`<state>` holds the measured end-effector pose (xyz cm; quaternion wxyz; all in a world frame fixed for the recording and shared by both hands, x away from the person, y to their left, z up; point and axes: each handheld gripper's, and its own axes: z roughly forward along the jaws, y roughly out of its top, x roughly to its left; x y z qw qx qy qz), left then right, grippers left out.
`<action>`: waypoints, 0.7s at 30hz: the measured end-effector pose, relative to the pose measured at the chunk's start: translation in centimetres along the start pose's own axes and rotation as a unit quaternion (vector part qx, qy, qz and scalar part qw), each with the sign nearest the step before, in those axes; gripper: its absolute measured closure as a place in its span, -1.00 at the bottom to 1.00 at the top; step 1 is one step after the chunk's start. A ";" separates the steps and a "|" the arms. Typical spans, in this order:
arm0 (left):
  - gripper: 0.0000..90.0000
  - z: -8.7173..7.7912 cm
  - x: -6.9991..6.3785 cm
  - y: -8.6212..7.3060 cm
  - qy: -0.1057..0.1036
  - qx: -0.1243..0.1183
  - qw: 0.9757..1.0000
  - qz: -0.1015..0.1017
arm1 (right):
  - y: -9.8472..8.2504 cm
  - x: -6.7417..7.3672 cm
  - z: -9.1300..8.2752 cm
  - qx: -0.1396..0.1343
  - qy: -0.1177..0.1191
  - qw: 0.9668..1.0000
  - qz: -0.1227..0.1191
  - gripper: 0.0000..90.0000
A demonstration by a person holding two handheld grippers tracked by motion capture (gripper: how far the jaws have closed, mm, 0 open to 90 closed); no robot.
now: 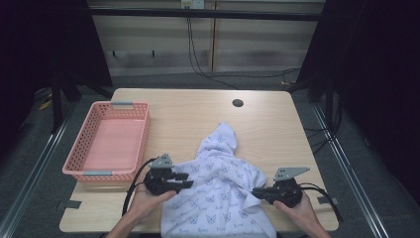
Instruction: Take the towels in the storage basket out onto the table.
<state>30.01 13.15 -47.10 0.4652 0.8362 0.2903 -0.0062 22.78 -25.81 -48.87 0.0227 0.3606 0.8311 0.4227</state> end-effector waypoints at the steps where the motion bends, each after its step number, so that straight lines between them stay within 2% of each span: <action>1: 0.40 0.4 0.5 0.2 0.003 -0.001 1.000 -0.002 | 0.0 -0.1 0.0 -0.002 0.000 1.000 0.001 0.80; 2: 0.45 1.0 0.8 0.3 0.023 0.013 1.000 0.010 | 0.0 -0.1 0.0 -0.002 0.002 1.000 0.003 0.72; 4: 0.68 1.9 1.6 -0.1 0.012 0.029 0.999 0.005 | 0.0 -0.2 -0.3 -0.012 0.001 1.000 0.004 0.59; 5: 0.74 2.3 1.7 -0.4 0.023 0.047 0.999 0.010 | 0.0 -0.2 -0.6 -0.020 0.000 1.000 0.006 0.50; 6: 0.85 2.3 1.7 -0.4 0.023 0.047 0.999 0.010 | 0.0 -0.2 -0.6 -0.020 0.000 1.000 0.006 0.50; 7: 0.92 2.7 1.6 -0.7 0.026 0.064 0.998 0.013 | 0.1 -0.2 -1.2 -0.036 0.001 0.999 0.006 0.45; 8: 0.92 3.0 1.6 -1.0 0.025 0.079 0.996 0.012 | 0.1 -0.2 -1.2 -0.036 0.001 0.999 0.006 0.45; 9: 0.98 2.7 1.3 -1.3 0.024 0.078 0.997 0.014 | 0.1 -0.1 -1.8 -0.050 -0.001 0.999 0.009 0.38; 11: 1.00 2.4 0.9 -1.6 0.028 0.085 0.996 0.029 | 0.0 -0.2 -2.5 -0.060 -0.005 0.998 0.015 0.32; 12: 1.00 2.4 0.9 -1.6 0.028 0.085 0.996 0.029 | 0.0 -0.2 -2.5 -0.060 -0.005 0.998 0.015 0.32; 13: 1.00 1.8 0.2 -2.1 0.025 0.089 0.995 0.025 | -0.3 -0.2 -3.2 -0.071 -0.012 0.997 0.023 0.29; 15: 1.00 1.1 -0.8 -2.7 0.019 0.104 0.994 0.034 | -0.5 -0.3 -3.9 -0.075 -0.020 0.997 0.024 0.29; 16: 1.00 1.1 -0.8 -2.7 0.019 0.104 0.994 0.034 | -0.5 -0.3 -3.9 -0.075 -0.020 0.997 0.024 0.29; 18: 1.00 -0.1 -1.7 -3.8 0.001 0.113 0.993 0.019 | -1.0 -0.4 -4.8 -0.079 -0.034 0.996 0.028 0.31; 20: 1.00 -1.0 -2.5 -4.6 -0.013 0.120 0.992 0.026 | -1.2 -0.3 -5.1 -0.083 -0.047 0.995 0.031 0.36; 21: 1.00 -1.5 -2.7 -4.8 -0.023 0.132 0.991 0.028 | -1.1 -0.3 -5.2 -0.083 -0.049 0.995 0.029 0.39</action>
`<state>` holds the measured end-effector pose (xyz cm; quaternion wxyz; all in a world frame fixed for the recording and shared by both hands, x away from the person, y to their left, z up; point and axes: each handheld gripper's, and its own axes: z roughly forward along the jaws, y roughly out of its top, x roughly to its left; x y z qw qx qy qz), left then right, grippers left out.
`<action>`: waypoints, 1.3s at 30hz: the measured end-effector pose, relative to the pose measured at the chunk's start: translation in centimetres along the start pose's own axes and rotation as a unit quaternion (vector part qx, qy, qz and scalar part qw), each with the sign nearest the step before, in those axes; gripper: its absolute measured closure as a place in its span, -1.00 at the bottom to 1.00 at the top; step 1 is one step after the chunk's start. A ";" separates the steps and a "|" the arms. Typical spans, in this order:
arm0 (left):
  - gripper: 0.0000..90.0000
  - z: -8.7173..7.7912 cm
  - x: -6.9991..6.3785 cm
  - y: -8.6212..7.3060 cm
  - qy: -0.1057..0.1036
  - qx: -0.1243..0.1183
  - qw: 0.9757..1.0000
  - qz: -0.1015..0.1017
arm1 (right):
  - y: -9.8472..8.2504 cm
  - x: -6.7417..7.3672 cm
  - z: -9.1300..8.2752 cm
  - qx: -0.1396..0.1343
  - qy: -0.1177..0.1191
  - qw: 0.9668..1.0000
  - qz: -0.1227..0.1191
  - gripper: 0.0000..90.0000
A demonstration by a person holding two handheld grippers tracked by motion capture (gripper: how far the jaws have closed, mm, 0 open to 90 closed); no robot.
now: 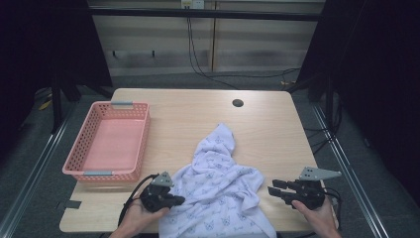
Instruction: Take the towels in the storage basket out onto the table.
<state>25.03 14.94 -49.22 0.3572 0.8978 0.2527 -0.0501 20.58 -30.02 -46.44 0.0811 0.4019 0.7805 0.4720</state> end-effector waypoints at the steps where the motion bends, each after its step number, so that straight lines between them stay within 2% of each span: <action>1: 1.00 -0.2 -0.2 -0.3 -0.009 0.001 1.000 0.006 | 0.1 0.0 0.0 -0.002 -0.001 1.000 -0.002 0.42; 2: 0.98 -0.4 -0.4 -0.5 -0.008 0.002 1.000 0.014 | 0.3 0.1 0.1 -0.003 -0.005 1.000 -0.001 0.44; 3: 0.93 -0.5 -0.2 -0.6 -0.020 0.000 1.000 0.017 | 0.5 0.0 0.3 -0.005 -0.006 1.000 0.000 0.47; 5: 0.81 -0.7 0.5 0.0 -0.023 -0.037 0.999 -0.001 | 1.3 -0.4 1.1 -0.010 -0.010 1.000 -0.005 0.52; 6: 0.80 -0.8 0.9 0.4 -0.030 -0.051 0.998 -0.005 | 1.8 -0.7 1.5 -0.013 -0.014 1.000 -0.004 0.55; 7: 0.80 -1.1 1.3 1.2 -0.024 -0.073 0.997 -0.007 | 2.1 -0.9 1.9 -0.014 -0.015 1.000 -0.002 0.58; 8: 0.79 -1.2 1.8 2.0 -0.015 -0.084 0.996 -0.005 | 2.7 -1.4 2.7 -0.017 -0.016 1.000 -0.001 0.64; 9: 0.79 -1.2 2.3 2.8 -0.012 -0.098 0.995 -0.015 | 3.1 -1.8 3.3 -0.018 -0.020 1.000 0.003 0.65; 12: 0.78 -0.7 3.8 4.9 0.005 -0.117 0.993 -0.025 | 3.7 -2.8 4.9 -0.012 -0.019 1.000 0.019 0.68; 14: 0.70 0.2 5.0 6.2 0.020 -0.130 0.991 -0.040 | 3.8 -3.4 6.1 0.001 -0.016 1.000 0.027 0.57; 17: 0.45 1.3 6.6 7.5 0.048 -0.134 0.988 -0.061 | 3.4 -3.5 7.6 0.034 0.005 0.999 0.034 0.29; 19: 0.24 1.9 7.8 8.0 0.055 -0.144 0.984 -0.092 | 2.9 -3.1 8.1 0.053 0.012 0.998 0.027 0.22; 21: 0.15 2.8 8.4 8.5 0.070 -0.127 0.985 -0.096 | 2.5 -2.7 8.6 0.071 0.019 0.997 0.019 0.18; 22: 0.12 3.3 8.6 8.8 0.084 -0.115 0.985 -0.096 | 2.3 -2.6 8.7 0.077 0.023 0.997 0.018 0.18; 23: 0.11 3.8 9.0 8.8 0.075 -0.113 0.985 -0.107 | 2.1 -2.4 8.9 0.085 0.030 0.996 0.017 0.24; 24: 0.25 4.2 9.2 8.9 0.063 -0.103 0.987 -0.107 | 2.1 -2.2 9.0 0.090 0.035 0.995 0.015 0.42; 25: 0.46 4.4 9.2 9.0 0.060 -0.095 0.989 -0.092 | 2.1 -2.2 9.0 0.088 0.044 0.995 0.015 0.64; 26: 0.70 4.4 9.1 9.0 0.056 -0.098 0.990 -0.082 | 2.2 -2.2 8.9 0.082 0.047 0.995 0.014 0.75; 27: 0.90 4.2 9.1 9.0 0.050 -0.103 0.990 -0.085 | 2.4 -2.2 8.6 0.076 0.043 0.996 0.015 0.84; 28: 0.92 3.6 9.0 9.2 0.047 -0.112 0.989 -0.083 | 2.7 -2.3 8.3 0.068 0.041 0.997 0.019 0.87; 29: 0.93 3.0 8.8 9.4 0.058 -0.120 0.988 -0.079 | 3.2 -2.7 7.7 0.054 0.028 0.998 0.018 0.89; 31: 0.93 1.5 8.5 9.9 0.056 -0.149 0.984 -0.078 | 4.4 -3.4 6.5 0.023 0.011 1.000 0.016 0.90; 32: 0.93 0.3 8.4 10.5 0.064 -0.169 0.981 -0.076 | 4.9 -3.6 6.0 0.012 0.002 1.000 0.016 0.90; 33: 0.93 -0.7 8.2 11.0 0.063 -0.183 0.978 -0.074 | 5.9 -4.0 5.1 -0.007 -0.011 1.000 0.015 0.90; 35: 0.93 -2.4 7.7 11.8 0.076 -0.202 0.975 -0.059 | 7.8 -4.2 3.7 -0.031 -0.029 0.999 0.001 0.90; 37: 0.93 -4.1 6.9 12.6 0.082 -0.223 0.970 -0.045 | 9.6 -4.0 2.2 -0.055 -0.043 0.997 -0.019 0.90; 39: 0.93 -5.2 5.7 13.0 0.087 -0.242 0.966 -0.027 | 11.2 -3.5 1.0 -0.079 -0.047 0.995 -0.036 0.90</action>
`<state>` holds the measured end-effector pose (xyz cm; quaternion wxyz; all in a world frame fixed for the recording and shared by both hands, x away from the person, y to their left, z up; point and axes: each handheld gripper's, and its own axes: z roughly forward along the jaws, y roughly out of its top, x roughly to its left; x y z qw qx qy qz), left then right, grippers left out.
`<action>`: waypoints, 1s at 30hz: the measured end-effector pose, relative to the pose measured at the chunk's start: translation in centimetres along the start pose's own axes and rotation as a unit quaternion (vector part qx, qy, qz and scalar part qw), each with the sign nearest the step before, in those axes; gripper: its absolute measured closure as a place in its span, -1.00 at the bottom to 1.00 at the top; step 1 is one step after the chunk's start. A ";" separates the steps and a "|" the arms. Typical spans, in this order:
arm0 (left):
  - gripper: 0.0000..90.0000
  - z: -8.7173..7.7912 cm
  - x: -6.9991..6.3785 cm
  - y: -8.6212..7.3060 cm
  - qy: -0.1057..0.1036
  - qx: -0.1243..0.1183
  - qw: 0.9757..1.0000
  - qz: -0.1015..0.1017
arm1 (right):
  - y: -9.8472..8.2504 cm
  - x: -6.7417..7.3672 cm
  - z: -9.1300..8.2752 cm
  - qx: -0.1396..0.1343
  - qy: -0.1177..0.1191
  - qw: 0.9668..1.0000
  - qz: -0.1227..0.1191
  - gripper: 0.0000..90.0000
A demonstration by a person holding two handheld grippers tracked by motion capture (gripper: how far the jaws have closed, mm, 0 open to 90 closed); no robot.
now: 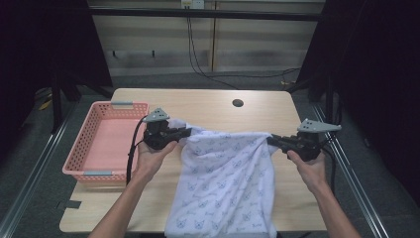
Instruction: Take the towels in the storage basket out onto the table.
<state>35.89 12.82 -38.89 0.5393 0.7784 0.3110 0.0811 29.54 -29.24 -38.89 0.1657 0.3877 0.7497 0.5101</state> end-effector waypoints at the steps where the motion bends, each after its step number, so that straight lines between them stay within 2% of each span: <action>1: 0.93 -0.6 -0.9 0.1 -0.011 -0.007 1.000 0.009 | 0.5 0.2 -0.3 -0.008 -0.002 1.000 -0.006 0.89; 3: 0.93 -1.2 -2.6 -0.8 -0.034 0.004 0.999 0.032 | 0.8 1.2 -1.1 -0.021 0.014 1.000 -0.018 0.89; 4: 0.93 -1.3 -3.2 -1.5 -0.047 0.015 0.998 0.035 | 0.5 1.8 -1.3 -0.018 0.019 0.999 -0.026 0.89; 5: 0.93 -1.5 -4.1 -2.9 -0.059 0.039 0.997 0.044 | 0.1 2.3 -1.4 -0.012 0.025 0.999 -0.031 0.89; 6: 0.92 -1.4 -4.6 -3.8 -0.065 0.059 0.995 0.051 | -1.0 3.1 -1.5 0.003 0.041 0.998 -0.037 0.88; 7: 0.92 -1.4 -5.3 -5.6 -0.065 0.089 0.992 0.057 | -1.8 3.6 -1.5 0.015 0.044 0.998 -0.042 0.88; 8: 0.92 -1.3 -5.5 -6.6 -0.070 0.103 0.991 0.052 | -3.4 4.4 -1.6 0.037 0.054 0.997 -0.046 0.88; 9: 0.92 -1.2 -6.0 -8.3 -0.081 0.131 0.987 0.048 | -4.4 4.7 -1.6 0.052 0.062 0.996 -0.046 0.87; 10: 0.91 -1.2 -6.2 -9.2 -0.087 0.147 0.984 0.051 | -6.1 5.3 -1.6 0.074 0.071 0.994 -0.045 0.87; 11: 0.90 -1.3 -6.6 -10.5 -0.086 0.161 0.982 0.051 | -7.0 5.5 -1.7 0.088 0.075 0.993 -0.040 0.87; 12: 0.90 -1.3 -6.7 -11.2 -0.091 0.172 0.980 0.046 | -8.4 5.8 -1.8 0.107 0.082 0.990 -0.038 0.87; 13: 0.88 -1.6 -6.9 -12.0 -0.094 0.180 0.978 0.042 | -9.1 5.9 -2.0 0.113 0.085 0.989 -0.033 0.85; 14: 0.86 -1.9 -7.0 -12.3 -0.096 0.176 0.979 0.037 | -10.2 6.0 -2.3 0.119 0.094 0.988 -0.018 0.82; 15: 0.78 -2.3 -7.0 -12.2 -0.103 0.175 0.979 0.028 | -10.9 6.0 -2.5 0.128 0.096 0.987 -0.012 0.76; 16: 0.62 -2.7 -6.8 -12.0 -0.104 0.166 0.980 0.024 | -11.5 6.1 -2.6 0.135 0.097 0.986 -0.011 0.65; 17: 0.48 -3.1 -6.7 -11.6 -0.102 0.150 0.983 0.014 | -11.8 6.1 -2.8 0.134 0.100 0.986 -0.004 0.56; 19: 0.42 -3.4 -5.8 -10.9 -0.115 0.122 0.986 -0.002 | -11.6 6.0 -3.1 0.120 0.101 0.988 0.002 0.38; 20: 0.40 -3.3 -5.3 -10.6 -0.110 0.112 0.988 -0.009 | -11.1 5.8 -3.3 0.105 0.094 0.990 0.004 0.31; 21: 0.38 -3.1 -4.7 -10.3 -0.104 0.102 0.989 -0.019 | -10.5 5.6 -3.3 0.092 0.097 0.991 0.007 0.29; 22: 0.37 -2.8 -4.3 -10.2 -0.098 0.100 0.990 -0.026 | -9.7 5.3 -3.2 0.080 0.096 0.992 0.004 0.28; 24: 0.36 -1.7 -3.5 -10.2 -0.080 0.107 0.990 -0.038 | -8.7 4.8 -2.8 0.063 0.091 0.994 0.004 0.25; 25: 0.36 -1.0 -3.0 -10.5 -0.074 0.118 0.990 -0.037 | -8.1 4.5 -2.5 0.054 0.094 0.994 0.005 0.25; 26: 0.36 -0.6 -2.9 -10.7 -0.073 0.123 0.989 -0.040 | -7.5 4.1 -1.9 0.055 0.089 0.994 0.002 0.23; 29: 0.43 0.5 -2.8 -11.5 -0.061 0.159 0.985 -0.027 | -6.5 3.3 -0.5 0.054 0.090 0.994 0.005 0.22; 30: 0.44 0.6 -2.8 -11.8 -0.065 0.159 0.985 -0.035 | -6.2 2.9 0.4 0.058 0.085 0.995 0.005 0.22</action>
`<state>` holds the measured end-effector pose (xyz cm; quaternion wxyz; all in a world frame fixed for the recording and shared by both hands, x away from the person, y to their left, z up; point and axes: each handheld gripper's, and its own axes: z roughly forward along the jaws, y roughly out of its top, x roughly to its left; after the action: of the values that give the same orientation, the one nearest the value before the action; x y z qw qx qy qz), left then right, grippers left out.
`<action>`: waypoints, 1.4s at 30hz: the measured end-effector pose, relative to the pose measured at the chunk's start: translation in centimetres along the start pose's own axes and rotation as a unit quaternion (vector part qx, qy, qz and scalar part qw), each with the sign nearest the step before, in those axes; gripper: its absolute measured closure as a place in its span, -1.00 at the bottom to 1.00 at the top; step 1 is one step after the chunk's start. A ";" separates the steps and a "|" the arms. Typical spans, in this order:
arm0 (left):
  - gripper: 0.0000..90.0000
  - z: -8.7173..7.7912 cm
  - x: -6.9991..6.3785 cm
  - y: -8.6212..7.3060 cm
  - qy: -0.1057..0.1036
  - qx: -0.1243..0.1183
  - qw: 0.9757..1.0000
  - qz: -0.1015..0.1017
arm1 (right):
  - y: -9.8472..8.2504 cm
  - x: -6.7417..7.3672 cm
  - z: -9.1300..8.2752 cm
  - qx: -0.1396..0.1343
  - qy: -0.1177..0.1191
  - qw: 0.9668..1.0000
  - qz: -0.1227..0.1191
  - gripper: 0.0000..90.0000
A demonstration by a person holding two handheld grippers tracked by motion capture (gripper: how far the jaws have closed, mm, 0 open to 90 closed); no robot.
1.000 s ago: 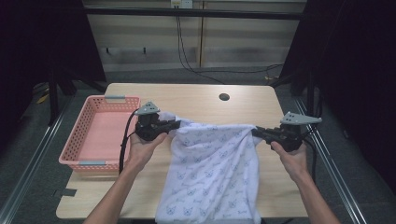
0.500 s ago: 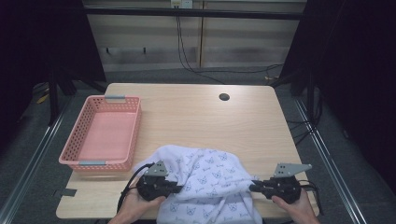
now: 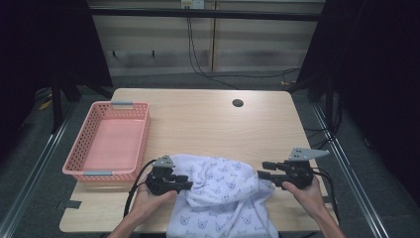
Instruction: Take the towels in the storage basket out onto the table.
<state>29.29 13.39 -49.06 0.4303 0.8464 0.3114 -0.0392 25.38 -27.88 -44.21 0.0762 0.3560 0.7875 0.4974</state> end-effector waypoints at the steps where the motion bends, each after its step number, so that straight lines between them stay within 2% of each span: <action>1: 0.44 0.0 0.0 -0.1 0.000 0.000 1.000 -0.001 | 0.3 -0.4 0.9 0.009 -0.002 1.000 -0.003 0.22; 4: 0.45 -0.1 -0.2 -0.2 0.004 0.004 1.000 0.005 | 0.9 -1.4 3.3 0.030 -0.008 1.000 -0.004 0.22; 6: 0.51 -0.2 -0.3 -0.6 0.010 0.013 1.000 0.015 | 1.2 -1.7 3.9 0.025 -0.003 1.000 0.005 0.22; 7: 0.53 -0.4 -0.3 -0.7 0.008 0.015 1.000 0.013 | 1.3 -1.6 3.8 0.023 0.000 1.000 0.005 0.21; 11: 0.59 -0.7 0.2 -0.9 0.008 0.019 1.000 0.011 | 1.4 -1.0 2.0 0.011 0.002 1.000 0.004 0.21; 14: 0.65 -0.6 0.3 -0.8 0.016 0.019 1.000 0.011 | 0.8 -0.3 -0.1 -0.002 0.005 1.000 0.004 0.21; 18: 0.76 -0.2 0.5 -0.4 0.020 0.025 0.999 0.017 | -0.3 0.9 -2.7 -0.010 -0.010 1.000 -0.005 0.21; 21: 0.90 0.3 1.1 0.1 0.015 0.025 0.999 0.019 | -1.2 1.5 -4.6 -0.027 -0.014 1.000 0.003 0.21; 23: 0.95 0.6 1.1 0.2 0.022 0.022 0.999 0.030 | -1.6 1.6 -5.1 -0.025 -0.037 0.999 0.001 0.20; 25: 0.97 0.8 1.2 0.5 0.017 0.022 0.999 0.040 | -1.8 1.4 -5.1 -0.029 -0.042 0.999 0.005 0.20; 26: 0.97 0.9 1.3 0.5 0.012 0.021 0.999 0.040 | -1.7 1.2 -5.0 -0.033 -0.045 0.998 0.005 0.20; 27: 0.98 1.1 1.5 0.7 0.008 0.020 0.998 0.051 | -1.6 0.9 -4.8 -0.035 -0.045 0.998 0.007 0.20; 29: 0.98 1.7 1.8 1.2 -0.003 0.020 0.999 0.050 | -0.8 0.0 -3.8 -0.040 -0.048 0.998 0.009 0.21; 31: 0.98 2.1 1.8 1.4 -0.003 0.015 0.999 0.049 | -0.4 -0.4 -3.4 -0.043 -0.048 0.998 0.009 0.21; 32: 0.98 2.6 1.4 1.7 0.000 0.015 0.998 0.060 | 0.1 -0.8 -2.9 -0.045 -0.045 0.998 0.009 0.21; 33: 0.97 3.0 1.2 2.1 0.002 0.022 0.997 0.074 | 1.1 -1.9 -1.3 -0.040 -0.041 0.998 0.014 0.21; 34: 0.97 3.0 1.2 2.1 0.002 0.022 0.997 0.074 | 1.1 -1.9 -1.3 -0.040 -0.041 0.998 0.014 0.21; 35: 0.97 3.1 1.2 2.2 0.004 0.020 0.997 0.074 | 1.4 -2.4 -0.5 -0.033 -0.034 0.999 0.016 0.21; 36: 0.97 3.2 1.2 2.1 0.001 0.015 0.997 0.072 | 1.6 -3.2 1.9 -0.008 -0.032 0.999 0.013 0.18; 37: 0.97 3.2 1.2 2.1 -0.001 0.015 0.998 0.068 | 1.7 -3.4 2.6 -0.002 -0.026 1.000 0.017 0.14; 38: 0.97 3.1 1.2 2.1 -0.001 0.014 0.998 0.066 | 1.7 -3.4 2.6 -0.002 -0.026 1.000 0.017 0.14; 39: 0.95 3.0 1.1 2.1 -0.002 0.010 0.998 0.056 | 1.6 -3.8 4.5 0.014 -0.013 1.000 0.021 0.13; 40: 0.93 3.0 1.1 2.1 -0.002 0.010 0.998 0.056 | 1.6 -3.8 4.5 0.014 -0.013 1.000 0.021 0.13; 41: 0.92 2.9 1.1 2.1 -0.002 0.009 0.998 0.056 | 1.4 -4.0 6.2 0.031 -0.016 0.999 0.021 0.09; 42: 0.90 2.4 1.2 2.1 -0.006 0.004 0.999 0.047 | 1.3 -4.1 7.1 0.041 -0.010 0.999 0.024 0.09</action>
<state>31.88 11.25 -49.49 0.4303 0.8614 0.2686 -0.0252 32.41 -25.00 -47.62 0.0572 0.3822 0.7977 0.4630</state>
